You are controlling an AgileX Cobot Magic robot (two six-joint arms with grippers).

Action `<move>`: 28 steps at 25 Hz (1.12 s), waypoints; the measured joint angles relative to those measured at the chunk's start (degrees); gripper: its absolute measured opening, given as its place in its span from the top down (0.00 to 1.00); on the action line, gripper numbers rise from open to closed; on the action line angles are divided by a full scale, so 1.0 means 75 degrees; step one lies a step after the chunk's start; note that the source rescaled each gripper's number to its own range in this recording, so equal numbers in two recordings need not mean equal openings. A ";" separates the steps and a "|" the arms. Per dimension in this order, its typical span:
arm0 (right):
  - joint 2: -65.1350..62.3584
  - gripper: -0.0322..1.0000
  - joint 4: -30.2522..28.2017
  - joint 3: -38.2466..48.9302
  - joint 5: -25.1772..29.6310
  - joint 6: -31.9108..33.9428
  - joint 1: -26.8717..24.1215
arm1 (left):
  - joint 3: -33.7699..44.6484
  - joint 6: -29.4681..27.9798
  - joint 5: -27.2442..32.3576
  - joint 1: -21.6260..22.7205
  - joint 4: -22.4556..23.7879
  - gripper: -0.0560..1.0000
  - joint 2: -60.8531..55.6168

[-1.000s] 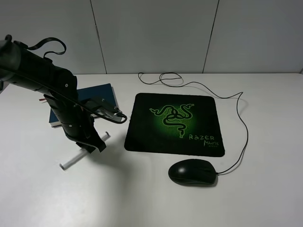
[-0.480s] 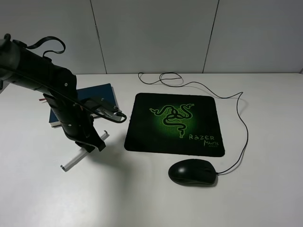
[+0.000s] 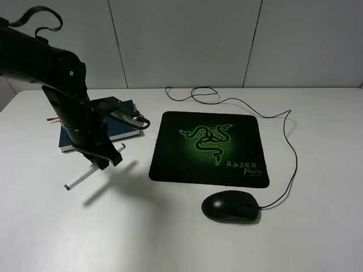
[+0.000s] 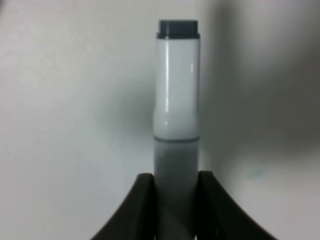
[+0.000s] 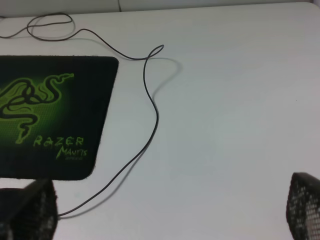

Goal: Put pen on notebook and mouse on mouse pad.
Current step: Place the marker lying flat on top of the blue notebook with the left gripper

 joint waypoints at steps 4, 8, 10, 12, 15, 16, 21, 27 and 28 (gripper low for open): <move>0.0000 0.00 0.0000 0.0000 0.0000 0.0000 0.0000 | -0.0624 0.0000 0.0923 0.0000 0.0225 0.94 -0.0114; 0.0000 0.00 0.0000 0.0000 0.0000 0.0000 0.0000 | -0.1291 0.0000 0.1564 0.0015 0.0263 0.94 -0.0121; 0.0000 0.00 0.0000 0.0000 0.0000 0.0000 0.0000 | -0.1562 0.0000 0.1616 0.0065 0.0280 0.94 -0.0120; 0.0000 0.00 0.0000 0.0000 0.0000 0.0000 0.0000 | -0.1764 0.0000 0.1672 0.0159 0.0288 0.94 -0.0120; 0.0000 0.00 0.0000 0.0000 0.0000 0.0000 0.0000 | -0.1965 0.0000 0.1712 0.0321 0.0356 0.94 -0.0120; 0.0000 0.00 0.0000 0.0000 0.0000 0.0000 0.0000 | -0.2012 0.0000 0.1712 0.0384 0.0377 0.94 -0.0120; 0.0000 0.00 0.0000 0.0000 0.0000 0.0000 0.0000 | -0.2097 0.0008 0.1642 0.0820 0.0377 0.94 -0.0053; 0.0000 0.00 0.0000 0.0000 0.0000 0.0000 0.0000 | -0.2914 0.0482 0.1951 0.1325 0.0416 0.94 0.0654; 0.0000 0.00 0.0000 0.0000 0.0000 0.0000 0.0000 | -0.3114 0.0535 0.2058 0.1383 0.0423 0.94 0.0832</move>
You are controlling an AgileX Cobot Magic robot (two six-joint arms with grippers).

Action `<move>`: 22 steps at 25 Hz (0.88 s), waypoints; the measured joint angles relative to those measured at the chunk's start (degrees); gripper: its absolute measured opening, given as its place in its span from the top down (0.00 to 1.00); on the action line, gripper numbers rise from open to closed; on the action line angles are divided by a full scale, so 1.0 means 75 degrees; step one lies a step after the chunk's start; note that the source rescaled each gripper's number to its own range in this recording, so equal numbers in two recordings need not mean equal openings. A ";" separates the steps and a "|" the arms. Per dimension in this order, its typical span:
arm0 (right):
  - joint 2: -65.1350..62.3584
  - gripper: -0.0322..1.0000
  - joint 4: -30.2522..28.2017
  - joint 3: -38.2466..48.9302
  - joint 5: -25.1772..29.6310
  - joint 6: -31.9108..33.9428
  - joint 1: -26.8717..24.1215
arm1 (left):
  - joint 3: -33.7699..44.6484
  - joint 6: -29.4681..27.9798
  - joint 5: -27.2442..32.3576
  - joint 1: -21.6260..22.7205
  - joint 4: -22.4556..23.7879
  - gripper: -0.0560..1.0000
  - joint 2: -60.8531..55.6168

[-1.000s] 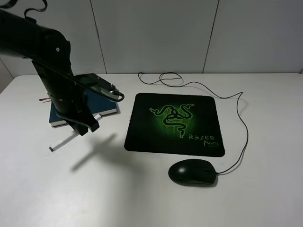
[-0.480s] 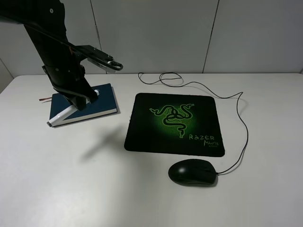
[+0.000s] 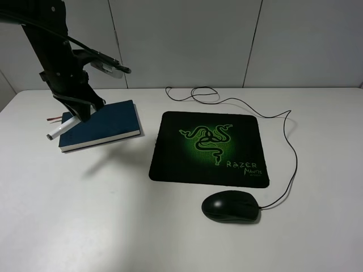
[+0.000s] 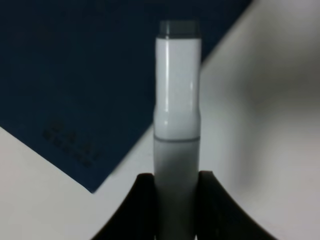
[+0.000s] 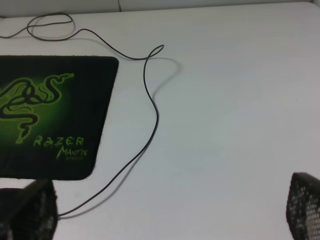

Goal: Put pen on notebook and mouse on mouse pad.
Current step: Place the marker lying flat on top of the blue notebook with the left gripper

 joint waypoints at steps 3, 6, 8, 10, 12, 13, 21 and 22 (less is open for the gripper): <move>0.0000 0.00 0.0000 0.0000 0.0000 0.0000 0.0000 | -0.0540 0.0209 0.0190 0.0178 0.0000 0.94 0.0507; 0.0000 0.00 0.0000 0.0000 0.0000 0.0000 0.0000 | -0.1058 0.0393 0.0233 0.0342 0.0000 0.94 0.1002; 0.0000 0.00 0.0000 0.0000 0.0000 0.0000 0.0000 | -0.1390 0.0463 0.0239 0.0411 0.0000 0.94 0.1356; 0.0000 0.00 0.0000 0.0000 0.0000 0.0000 0.0000 | -0.1727 0.0560 0.0211 0.0455 -0.0026 0.94 0.1666; 0.0000 0.00 0.0000 0.0000 0.0000 0.0000 0.0000 | -0.1996 0.0683 0.0099 0.0472 -0.0111 0.94 0.1981; 0.0000 0.00 0.0000 0.0000 0.0000 0.0000 0.0000 | -0.2114 0.0752 0.0038 0.0481 -0.0148 0.94 0.2102; 0.0000 0.00 0.0000 0.0000 0.0000 0.0000 0.0000 | -0.2382 0.0889 -0.0583 0.0498 -0.0311 0.94 0.2686; 0.0000 0.00 0.0000 0.0000 0.0000 0.0000 0.0000 | -0.2382 0.0896 -0.0614 0.0498 -0.0333 0.94 0.2685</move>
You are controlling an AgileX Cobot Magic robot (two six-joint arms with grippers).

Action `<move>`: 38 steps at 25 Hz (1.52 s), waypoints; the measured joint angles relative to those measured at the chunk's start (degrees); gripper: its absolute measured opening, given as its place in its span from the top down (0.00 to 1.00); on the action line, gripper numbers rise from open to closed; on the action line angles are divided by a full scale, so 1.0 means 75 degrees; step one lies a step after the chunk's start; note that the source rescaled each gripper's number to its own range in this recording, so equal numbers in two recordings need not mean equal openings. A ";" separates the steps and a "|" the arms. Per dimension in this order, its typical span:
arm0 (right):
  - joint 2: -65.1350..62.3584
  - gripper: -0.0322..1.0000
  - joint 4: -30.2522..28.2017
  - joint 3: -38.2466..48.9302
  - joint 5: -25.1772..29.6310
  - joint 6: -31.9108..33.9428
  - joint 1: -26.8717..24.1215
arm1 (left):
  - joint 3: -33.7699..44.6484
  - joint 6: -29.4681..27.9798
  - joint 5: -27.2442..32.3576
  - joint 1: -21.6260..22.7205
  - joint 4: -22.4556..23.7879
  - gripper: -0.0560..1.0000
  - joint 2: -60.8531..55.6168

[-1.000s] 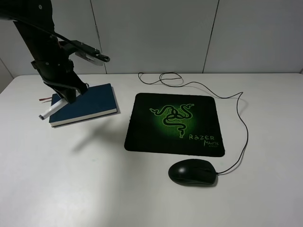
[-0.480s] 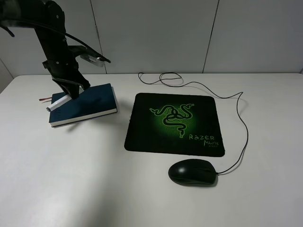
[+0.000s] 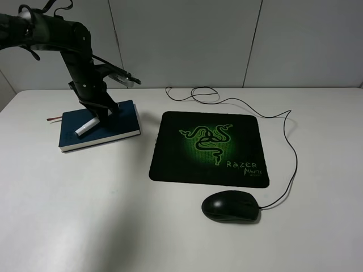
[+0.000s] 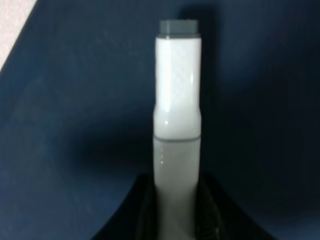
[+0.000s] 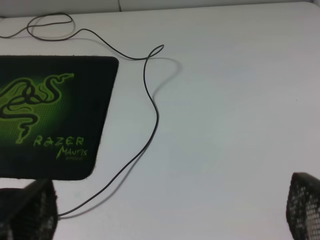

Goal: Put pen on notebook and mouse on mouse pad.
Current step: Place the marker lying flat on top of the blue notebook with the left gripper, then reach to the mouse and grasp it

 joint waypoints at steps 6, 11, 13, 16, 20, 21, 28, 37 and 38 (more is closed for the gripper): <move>0.0000 0.00 0.0000 0.0000 0.0000 0.0000 0.0000 | 0.0000 0.0020 -0.0031 0.0000 -0.0033 0.91 0.0000; 0.0000 0.00 0.0000 0.0000 0.0000 0.0000 0.0000 | 0.0000 0.0020 -0.0031 0.0000 -0.0033 0.49 0.0000; 0.0000 0.00 0.0000 0.0000 0.0000 0.0000 0.0000 | 0.0000 0.0020 -0.0040 0.0000 -0.0033 0.24 0.0000; 0.0000 0.00 0.0000 0.0000 0.0000 0.0000 0.0000 | 0.0000 -0.0035 -0.0070 0.0000 -0.0033 0.06 0.0000; 0.0000 0.00 0.0000 0.0000 0.0000 0.0000 0.0000 | -0.0015 -0.0124 -0.0031 0.0000 -0.0057 0.01 0.0000; 0.0000 0.00 0.0000 0.0000 0.0000 0.0000 0.0000 | -0.0039 -0.0156 0.0073 0.0000 -0.0088 0.01 -0.0009; 0.0000 0.00 0.0000 0.0000 0.0000 0.0000 0.0000 | -0.0088 -0.0448 0.0839 0.0000 -0.0253 0.00 -0.0604; 0.0000 0.00 0.0000 0.0000 0.0000 0.0000 0.0000 | -0.0088 -0.0844 0.2244 0.0000 -0.0253 0.00 -0.1671; 0.0000 0.00 0.0000 0.0000 0.0000 0.0000 0.0000 | -0.0088 -0.0897 0.2237 0.0000 -0.0253 0.00 -0.1790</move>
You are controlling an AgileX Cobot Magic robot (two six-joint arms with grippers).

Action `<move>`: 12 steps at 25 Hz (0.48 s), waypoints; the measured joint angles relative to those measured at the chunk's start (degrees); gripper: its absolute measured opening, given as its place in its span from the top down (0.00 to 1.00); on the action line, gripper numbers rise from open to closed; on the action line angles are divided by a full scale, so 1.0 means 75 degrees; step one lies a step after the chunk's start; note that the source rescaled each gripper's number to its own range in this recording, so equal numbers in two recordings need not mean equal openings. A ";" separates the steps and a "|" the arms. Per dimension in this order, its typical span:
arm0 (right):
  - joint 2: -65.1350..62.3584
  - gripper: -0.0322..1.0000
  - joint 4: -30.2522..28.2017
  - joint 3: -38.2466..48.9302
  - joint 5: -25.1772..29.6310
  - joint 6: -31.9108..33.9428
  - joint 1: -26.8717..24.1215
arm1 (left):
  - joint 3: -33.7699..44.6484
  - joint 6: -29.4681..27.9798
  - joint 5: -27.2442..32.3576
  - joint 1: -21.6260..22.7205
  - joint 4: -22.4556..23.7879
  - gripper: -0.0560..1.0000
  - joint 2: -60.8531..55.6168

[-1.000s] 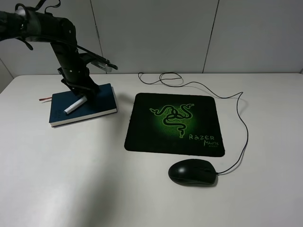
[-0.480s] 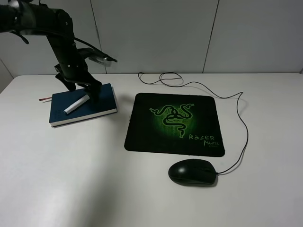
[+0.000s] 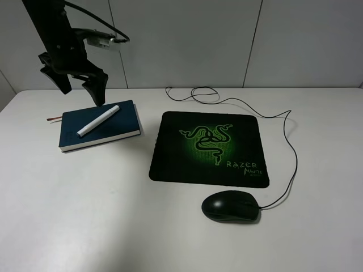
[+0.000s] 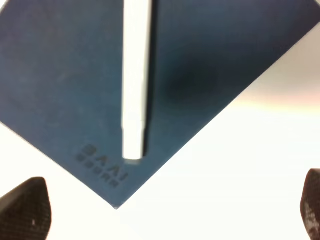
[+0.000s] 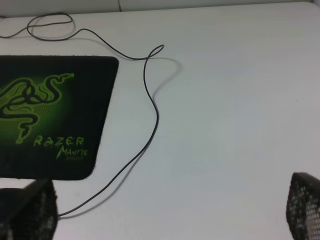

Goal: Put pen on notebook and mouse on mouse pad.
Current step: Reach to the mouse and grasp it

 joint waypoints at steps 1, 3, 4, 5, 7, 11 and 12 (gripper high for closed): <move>0.0000 0.00 0.0000 0.0000 0.0000 0.0000 0.0000 | 0.0000 -0.0070 0.0008 0.0000 0.0000 0.00 -0.0116; 0.0000 0.00 0.0000 0.0000 0.0000 0.0000 0.0000 | 0.0069 -0.0245 0.0008 0.0000 0.0000 0.00 -0.0360; 0.0000 0.00 0.0000 0.0000 0.0000 0.0000 0.0000 | 0.0182 -0.0277 0.0008 0.0000 0.0000 0.00 -0.0530; 0.0000 0.00 0.0000 0.0000 0.0000 0.0000 0.0000 | 0.0299 -0.0313 0.0008 0.0000 -0.0016 0.00 -0.0722; 0.0000 0.00 0.0000 0.0000 0.0000 0.0000 0.0000 | 0.0643 -0.0421 0.0008 0.0000 -0.0071 0.00 -0.1123; 0.0000 0.00 0.0000 0.0000 0.0000 0.0000 0.0000 | 0.1513 -0.0629 0.0008 0.0000 -0.0176 0.00 -0.2129; 0.0000 0.00 0.0000 0.0000 0.0000 0.0000 0.0000 | 0.1727 -0.0644 0.0013 0.0000 -0.0184 0.00 -0.2419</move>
